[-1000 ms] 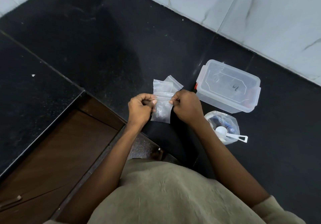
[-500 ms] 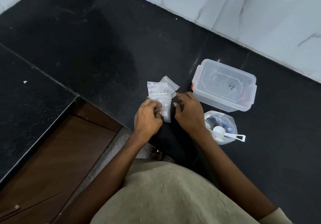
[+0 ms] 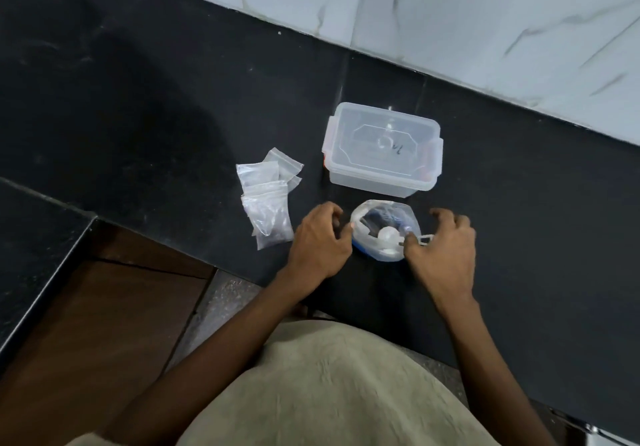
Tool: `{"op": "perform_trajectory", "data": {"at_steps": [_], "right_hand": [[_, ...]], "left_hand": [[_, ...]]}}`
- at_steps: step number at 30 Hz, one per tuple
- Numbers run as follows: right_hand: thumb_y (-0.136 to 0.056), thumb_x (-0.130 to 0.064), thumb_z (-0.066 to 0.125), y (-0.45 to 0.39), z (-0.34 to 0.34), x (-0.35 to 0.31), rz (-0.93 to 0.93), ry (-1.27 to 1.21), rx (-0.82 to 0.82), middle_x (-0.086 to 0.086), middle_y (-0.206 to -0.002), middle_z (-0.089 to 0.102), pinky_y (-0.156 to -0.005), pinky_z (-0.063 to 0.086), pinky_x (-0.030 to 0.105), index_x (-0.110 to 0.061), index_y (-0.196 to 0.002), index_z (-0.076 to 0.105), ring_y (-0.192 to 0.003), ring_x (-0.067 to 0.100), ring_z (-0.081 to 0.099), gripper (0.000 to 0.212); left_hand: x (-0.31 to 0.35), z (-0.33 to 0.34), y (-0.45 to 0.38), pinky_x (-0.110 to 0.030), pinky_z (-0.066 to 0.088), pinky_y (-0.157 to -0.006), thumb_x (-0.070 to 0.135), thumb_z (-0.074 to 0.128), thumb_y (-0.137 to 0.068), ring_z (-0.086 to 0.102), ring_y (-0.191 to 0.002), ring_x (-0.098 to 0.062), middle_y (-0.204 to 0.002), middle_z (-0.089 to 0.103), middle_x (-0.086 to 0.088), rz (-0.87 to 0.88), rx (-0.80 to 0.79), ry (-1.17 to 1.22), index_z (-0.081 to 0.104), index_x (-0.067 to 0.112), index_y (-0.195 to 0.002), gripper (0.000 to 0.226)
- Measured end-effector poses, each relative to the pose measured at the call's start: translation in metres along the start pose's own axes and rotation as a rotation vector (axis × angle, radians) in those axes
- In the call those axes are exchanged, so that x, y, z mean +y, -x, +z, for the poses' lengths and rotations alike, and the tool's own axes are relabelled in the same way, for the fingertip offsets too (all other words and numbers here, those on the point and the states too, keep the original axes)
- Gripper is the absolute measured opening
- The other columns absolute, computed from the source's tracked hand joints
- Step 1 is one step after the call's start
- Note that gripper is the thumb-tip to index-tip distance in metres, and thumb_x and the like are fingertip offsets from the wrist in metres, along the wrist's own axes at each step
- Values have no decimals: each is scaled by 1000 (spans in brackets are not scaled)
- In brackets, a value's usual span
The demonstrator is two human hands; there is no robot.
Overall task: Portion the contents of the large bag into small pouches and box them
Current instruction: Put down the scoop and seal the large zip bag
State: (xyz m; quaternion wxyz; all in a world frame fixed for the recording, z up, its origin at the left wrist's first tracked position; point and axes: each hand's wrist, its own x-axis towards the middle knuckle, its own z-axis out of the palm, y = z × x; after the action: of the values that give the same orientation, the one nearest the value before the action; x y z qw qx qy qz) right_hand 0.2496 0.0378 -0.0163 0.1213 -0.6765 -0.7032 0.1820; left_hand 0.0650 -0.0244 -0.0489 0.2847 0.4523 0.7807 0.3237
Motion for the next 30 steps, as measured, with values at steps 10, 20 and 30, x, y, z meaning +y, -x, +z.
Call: {"op": "perform_trajectory", "data": {"at_steps": [10,20,30], "right_hand": [[-95,-7,67,11,-7,40,-20,-385,-180,-9,-89,76,-72,58,18,-17,-111,76,-71,6,69,22],[-88,1,75,9,-25,63,-86,-745,193,-2,-77,75,-64,58,23,-9,-98,78,-65,13,71,15],[-87,-2,76,-31,-20,72,120,-997,398,10,-76,75,-64,60,27,-2,-95,75,-65,15,71,8]], "left_hand": [[34,32,-5,-48,63,-68,69,57,-72,72,-78,-29,-94,70,-6,-427,-259,173,62,19,-95,55],[45,39,-4,-43,59,-80,31,55,-71,68,-87,-29,-91,68,-4,-497,-116,131,66,15,-90,27],[57,40,-10,-22,43,-40,32,58,-81,64,-43,-21,-73,72,-9,-545,-131,125,62,11,-91,24]]}}
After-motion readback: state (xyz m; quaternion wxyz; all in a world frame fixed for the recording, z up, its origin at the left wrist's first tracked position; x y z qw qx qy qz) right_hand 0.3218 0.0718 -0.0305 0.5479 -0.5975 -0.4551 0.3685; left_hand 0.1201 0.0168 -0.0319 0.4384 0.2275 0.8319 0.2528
